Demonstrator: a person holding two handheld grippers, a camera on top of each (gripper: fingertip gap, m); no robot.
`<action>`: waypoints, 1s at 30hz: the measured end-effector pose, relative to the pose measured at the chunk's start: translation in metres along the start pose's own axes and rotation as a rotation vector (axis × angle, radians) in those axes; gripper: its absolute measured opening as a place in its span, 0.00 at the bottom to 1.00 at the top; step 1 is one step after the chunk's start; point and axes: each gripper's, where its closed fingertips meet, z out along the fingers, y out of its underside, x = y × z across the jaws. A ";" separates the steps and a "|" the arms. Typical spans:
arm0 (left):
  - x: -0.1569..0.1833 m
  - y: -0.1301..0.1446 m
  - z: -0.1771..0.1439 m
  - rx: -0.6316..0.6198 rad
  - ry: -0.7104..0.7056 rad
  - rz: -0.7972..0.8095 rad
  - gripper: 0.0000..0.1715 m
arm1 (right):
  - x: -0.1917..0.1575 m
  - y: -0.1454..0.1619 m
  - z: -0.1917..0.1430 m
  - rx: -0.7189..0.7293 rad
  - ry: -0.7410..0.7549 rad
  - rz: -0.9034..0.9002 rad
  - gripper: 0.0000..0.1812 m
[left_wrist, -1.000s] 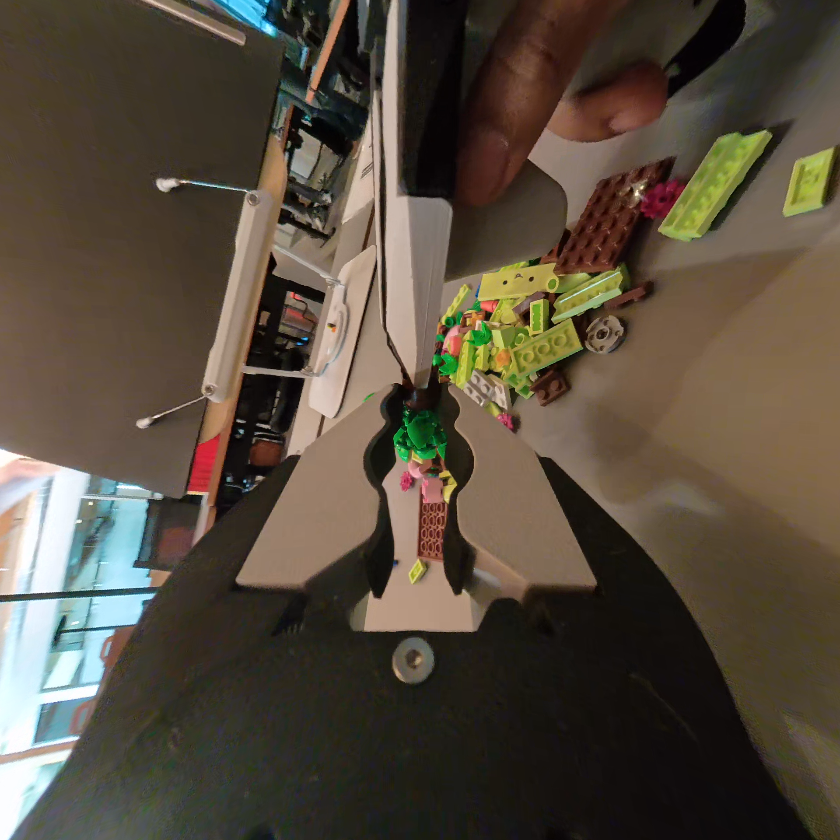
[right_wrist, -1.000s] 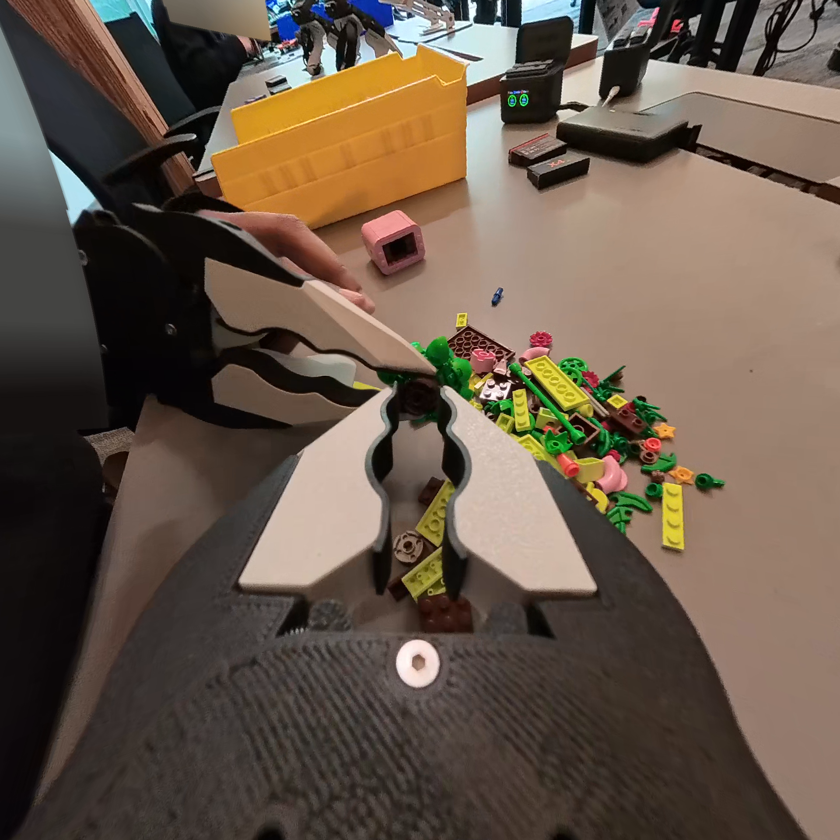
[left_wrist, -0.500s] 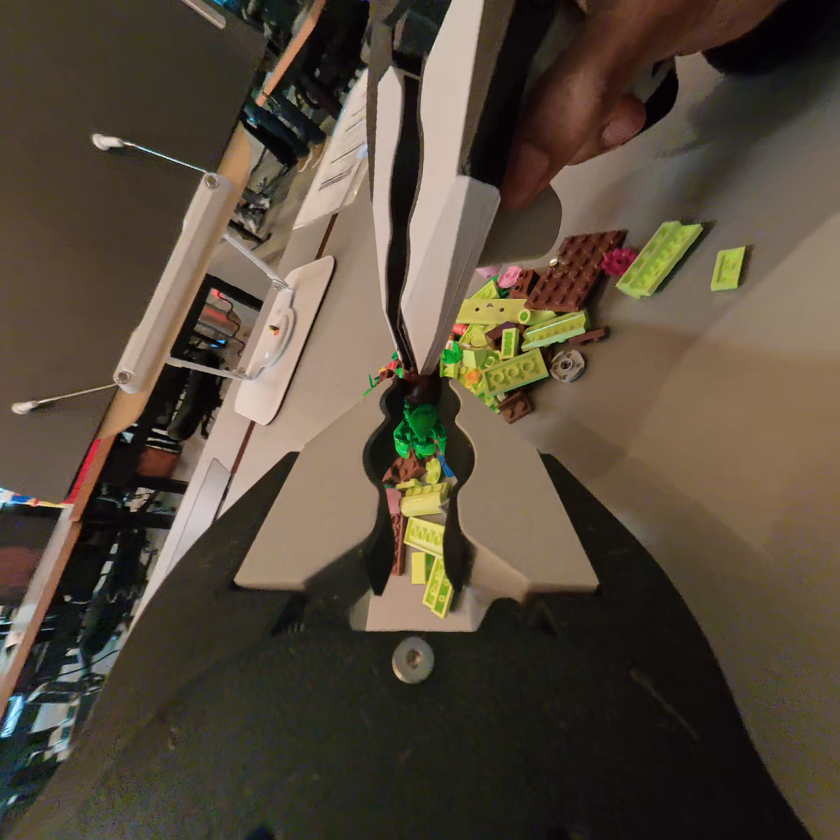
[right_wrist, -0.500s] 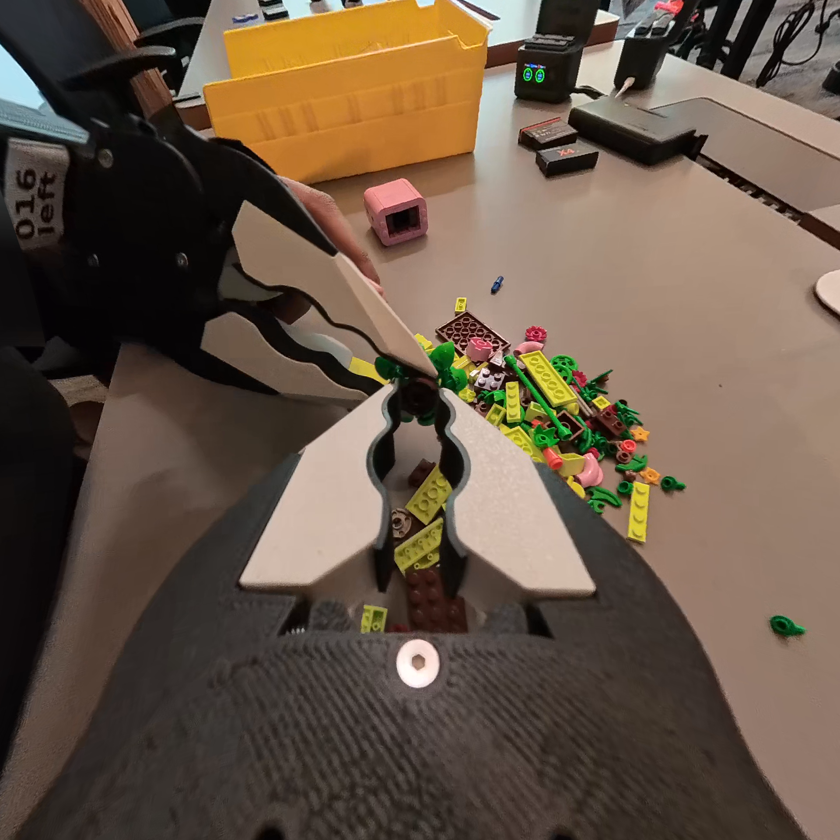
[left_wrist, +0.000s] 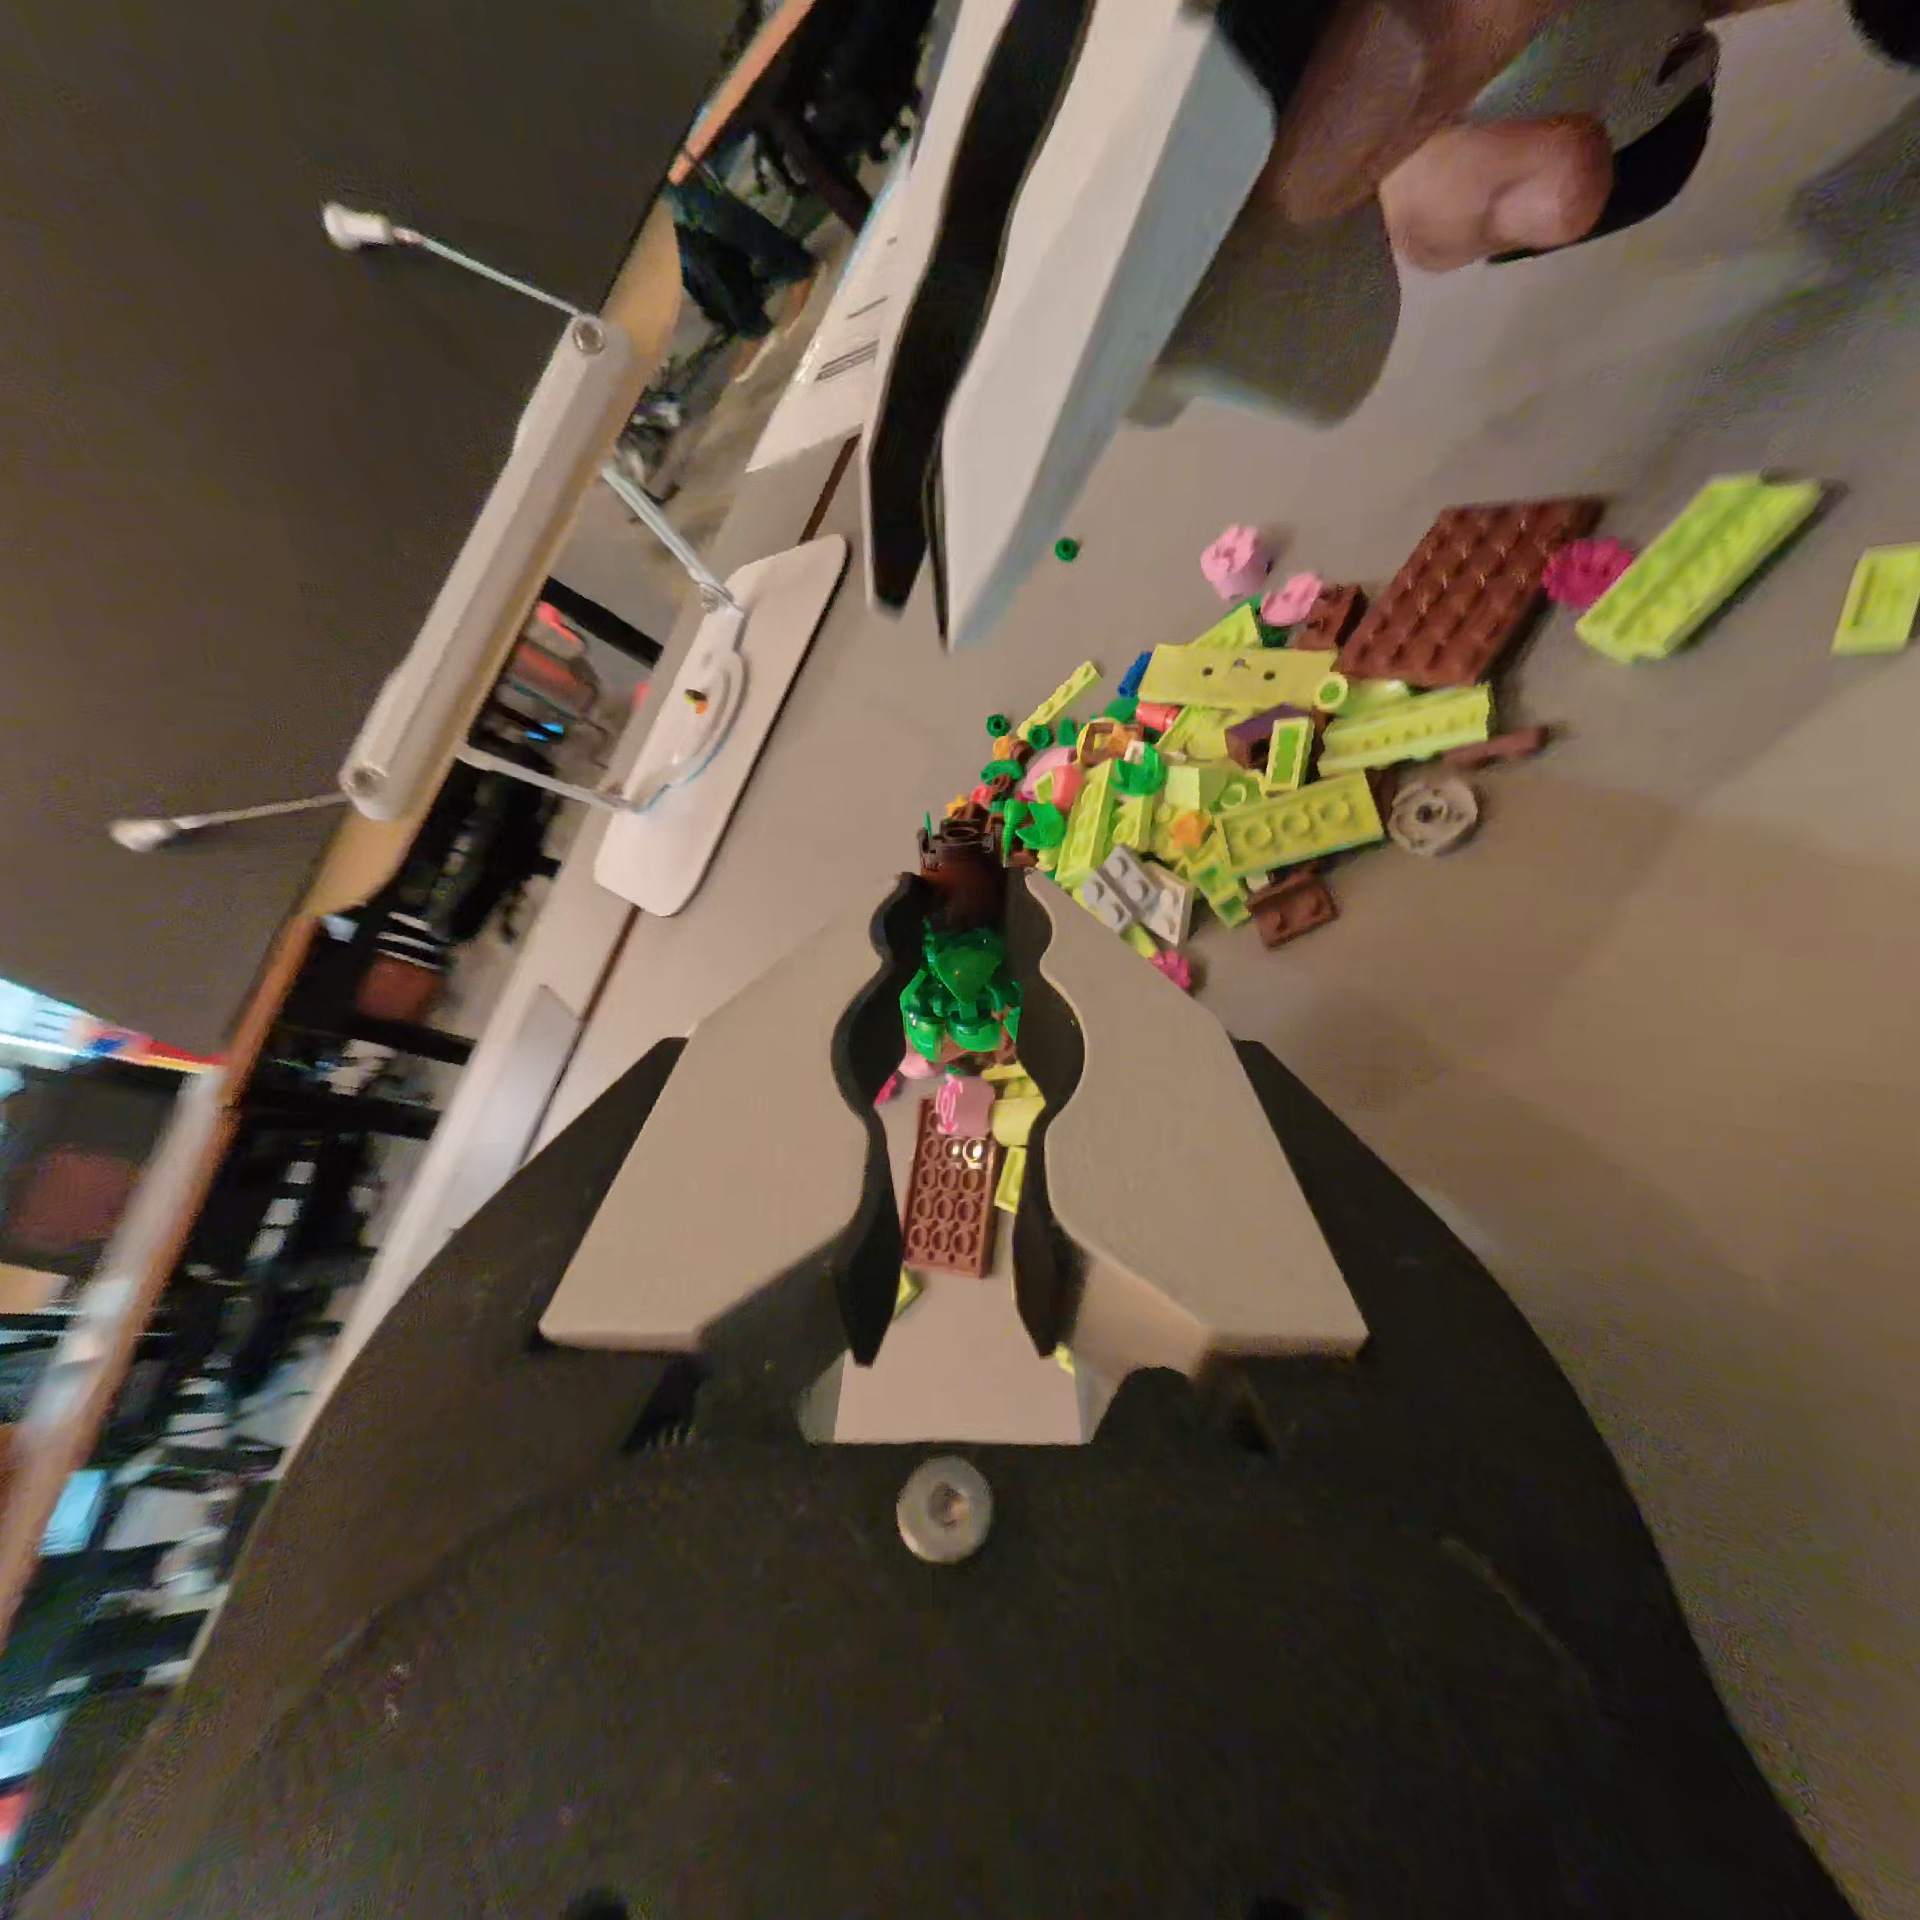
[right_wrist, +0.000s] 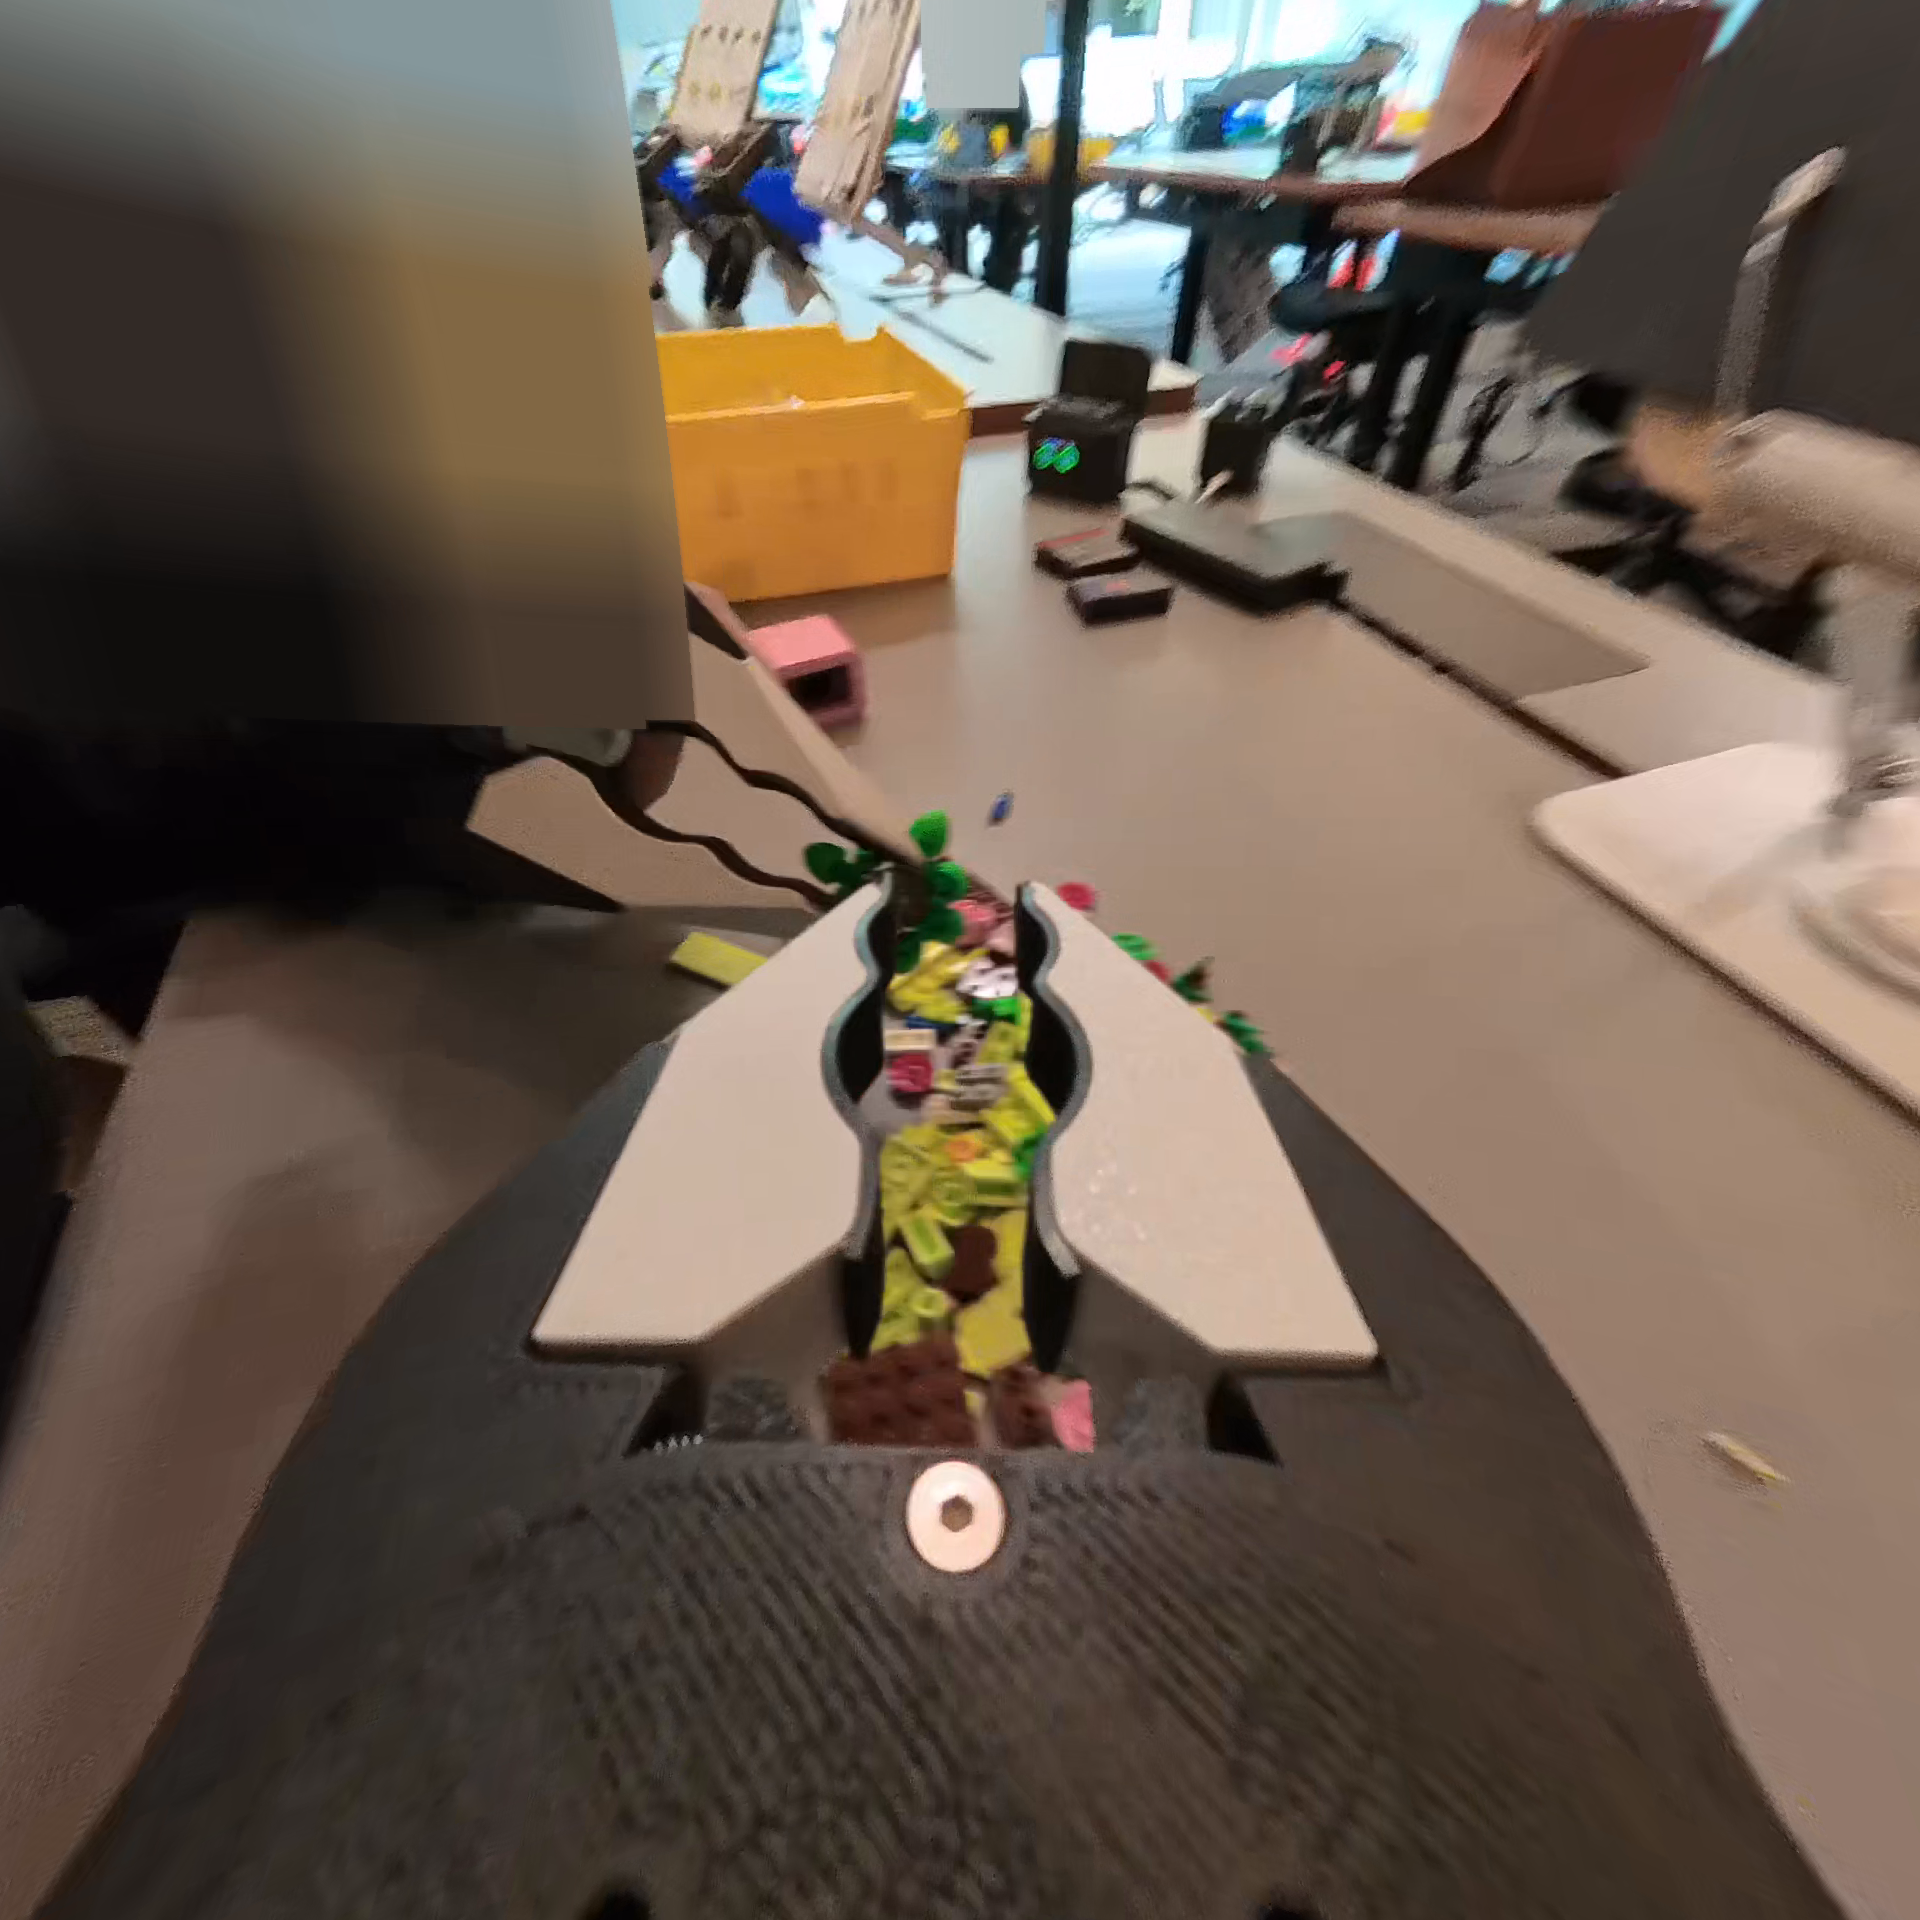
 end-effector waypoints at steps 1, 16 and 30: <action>0.003 0.000 0.001 -0.009 -0.019 0.053 0.07 | -0.008 0.006 0.010 -0.020 -0.023 0.024 0.15; 0.012 -0.010 0.000 -0.003 -0.011 0.055 0.08 | -0.016 0.031 0.030 -0.131 -0.105 0.187 0.07; 0.005 -0.025 -0.012 0.118 0.132 -0.242 0.08 | -0.021 0.009 0.022 -0.033 -0.158 0.146 0.07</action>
